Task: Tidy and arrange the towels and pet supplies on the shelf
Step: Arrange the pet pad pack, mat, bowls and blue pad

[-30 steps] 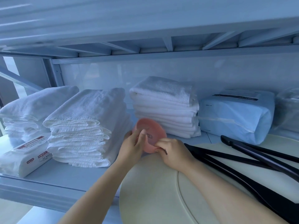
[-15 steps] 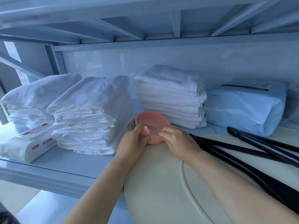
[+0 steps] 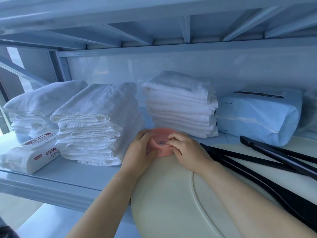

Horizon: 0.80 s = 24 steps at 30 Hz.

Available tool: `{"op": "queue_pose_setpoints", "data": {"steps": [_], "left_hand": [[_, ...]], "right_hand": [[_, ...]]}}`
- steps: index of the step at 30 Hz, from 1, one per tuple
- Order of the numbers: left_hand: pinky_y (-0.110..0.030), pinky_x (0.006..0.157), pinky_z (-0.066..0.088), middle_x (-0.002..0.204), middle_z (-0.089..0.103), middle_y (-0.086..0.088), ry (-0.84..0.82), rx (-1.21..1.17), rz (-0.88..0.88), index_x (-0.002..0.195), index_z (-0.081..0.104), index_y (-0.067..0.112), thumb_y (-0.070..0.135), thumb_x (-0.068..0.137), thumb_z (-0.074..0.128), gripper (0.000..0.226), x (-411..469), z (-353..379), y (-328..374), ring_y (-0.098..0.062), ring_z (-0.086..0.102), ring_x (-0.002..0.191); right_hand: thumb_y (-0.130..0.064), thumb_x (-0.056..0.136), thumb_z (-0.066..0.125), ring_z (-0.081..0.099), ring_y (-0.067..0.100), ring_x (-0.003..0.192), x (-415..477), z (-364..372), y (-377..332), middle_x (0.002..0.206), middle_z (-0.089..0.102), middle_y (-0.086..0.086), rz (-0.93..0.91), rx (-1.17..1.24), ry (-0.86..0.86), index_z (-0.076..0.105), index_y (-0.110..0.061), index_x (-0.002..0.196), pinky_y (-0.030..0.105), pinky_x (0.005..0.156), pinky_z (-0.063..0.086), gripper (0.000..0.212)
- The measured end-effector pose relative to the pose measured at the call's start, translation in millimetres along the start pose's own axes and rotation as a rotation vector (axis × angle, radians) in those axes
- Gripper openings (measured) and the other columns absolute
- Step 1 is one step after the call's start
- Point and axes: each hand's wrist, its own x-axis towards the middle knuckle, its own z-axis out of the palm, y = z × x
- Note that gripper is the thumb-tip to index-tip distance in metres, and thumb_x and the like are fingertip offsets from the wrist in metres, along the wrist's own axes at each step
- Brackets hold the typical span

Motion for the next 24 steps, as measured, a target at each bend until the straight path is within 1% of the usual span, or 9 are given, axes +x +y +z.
{"op": "queue_pose_setpoints", "data": {"steps": [2, 3, 5, 8, 11, 14, 18, 21, 24], "left_hand": [[-0.008, 0.068, 0.033, 0.103, 0.052, 0.013, 0.0, -0.006, 0.017, 0.119, 0.057, 0.023, 0.015, 0.077, 0.071, 0.045, -1.5, -1.4, 5.0, -0.014, 0.056, 0.093], [-0.007, 0.066, 0.035, 0.096, 0.052, 0.013, 0.006, 0.005, 0.027, 0.115, 0.06, 0.022, 0.015, 0.077, 0.071, 0.04, -1.8, -1.8, 6.2, -0.014, 0.056, 0.086], [-0.009, 0.064, 0.036, 0.092, 0.052, 0.014, 0.023, 0.02, 0.042, 0.108, 0.063, 0.02, 0.016, 0.076, 0.072, 0.033, -1.5, -1.9, 5.2, -0.013, 0.054, 0.081], [-0.021, 0.066, 0.039, 0.092, 0.054, 0.013, 0.021, 0.019, 0.047, 0.101, 0.063, 0.019, 0.017, 0.076, 0.072, 0.026, -1.3, -1.3, 3.2, -0.014, 0.055, 0.081], [-0.03, 0.068, 0.045, 0.093, 0.056, 0.011, 0.009, 0.003, 0.054, 0.093, 0.063, 0.021, 0.017, 0.077, 0.071, 0.018, -2.3, -1.1, 3.3, -0.016, 0.056, 0.079], [-0.03, 0.066, 0.046, 0.093, 0.055, 0.011, 0.012, -0.001, 0.068, 0.091, 0.063, 0.021, 0.017, 0.078, 0.07, 0.016, -3.1, -0.9, 4.2, -0.016, 0.056, 0.078], [-0.028, 0.066, 0.043, 0.095, 0.051, 0.011, 0.04, -0.004, 0.077, 0.094, 0.062, 0.019, 0.014, 0.081, 0.068, 0.015, -2.8, 1.1, 6.0, -0.014, 0.052, 0.083], [-0.031, 0.07, 0.045, 0.098, 0.051, 0.005, 0.032, -0.005, 0.091, 0.096, 0.062, 0.017, 0.008, 0.079, 0.066, 0.019, -3.0, 2.6, 4.9, -0.017, 0.052, 0.09], [-0.033, 0.071, 0.047, 0.099, 0.051, 0.0, 0.024, 0.001, 0.096, 0.099, 0.063, 0.015, 0.005, 0.077, 0.065, 0.024, -3.3, 3.9, 3.2, -0.02, 0.053, 0.093]], "right_hand": [[-0.003, 0.081, 0.065, 0.057, 0.021, 0.1, -1.0, -1.1, -0.2, 0.109, 0.061, 0.008, 0.026, -0.007, 0.026, 0.07, -0.006, 0.099, 0.033, 0.079, 0.052, 0.019], [-0.007, 0.081, 0.067, 0.056, 0.021, 0.104, -1.3, -2.2, -0.2, 0.112, 0.06, 0.007, 0.049, -0.006, 0.029, 0.069, -0.008, 0.103, 0.033, 0.081, 0.051, 0.023], [-0.014, 0.082, 0.068, 0.052, 0.019, 0.109, -1.8, -3.9, 0.3, 0.116, 0.057, 0.003, 0.101, 0.009, 0.005, 0.064, -0.011, 0.115, 0.031, 0.086, 0.048, 0.034], [-0.021, 0.083, 0.068, 0.05, 0.016, 0.111, -1.7, -5.4, 1.0, 0.118, 0.055, -0.001, 0.168, 0.033, -0.042, 0.057, -0.014, 0.124, 0.031, 0.091, 0.045, 0.042], [-0.021, 0.082, 0.069, 0.051, 0.015, 0.107, -1.4, -5.7, 0.4, 0.113, 0.056, -0.002, 0.18, 0.026, -0.044, 0.059, -0.013, 0.116, 0.029, 0.086, 0.045, 0.036], [-0.02, 0.083, 0.068, 0.05, 0.016, 0.104, -1.9, -5.4, -0.2, 0.11, 0.054, -0.002, 0.154, -0.005, -0.048, 0.058, -0.012, 0.11, 0.029, 0.081, 0.046, 0.03], [-0.019, 0.085, 0.065, 0.049, 0.017, 0.104, -2.8, -4.4, -1.8, 0.111, 0.052, 0.0, 0.136, -0.034, -0.028, 0.055, -0.01, 0.111, 0.03, 0.08, 0.046, 0.029], [-0.02, 0.085, 0.065, 0.048, 0.017, 0.104, -2.6, -3.2, -2.3, 0.11, 0.052, 0.0, 0.135, -0.038, -0.039, 0.055, -0.009, 0.111, 0.026, 0.079, 0.042, 0.029], [-0.021, 0.084, 0.066, 0.049, 0.016, 0.104, -2.7, -3.5, -1.8, 0.11, 0.053, -0.001, 0.135, -0.025, -0.044, 0.057, -0.011, 0.111, 0.024, 0.079, 0.04, 0.03]]}}
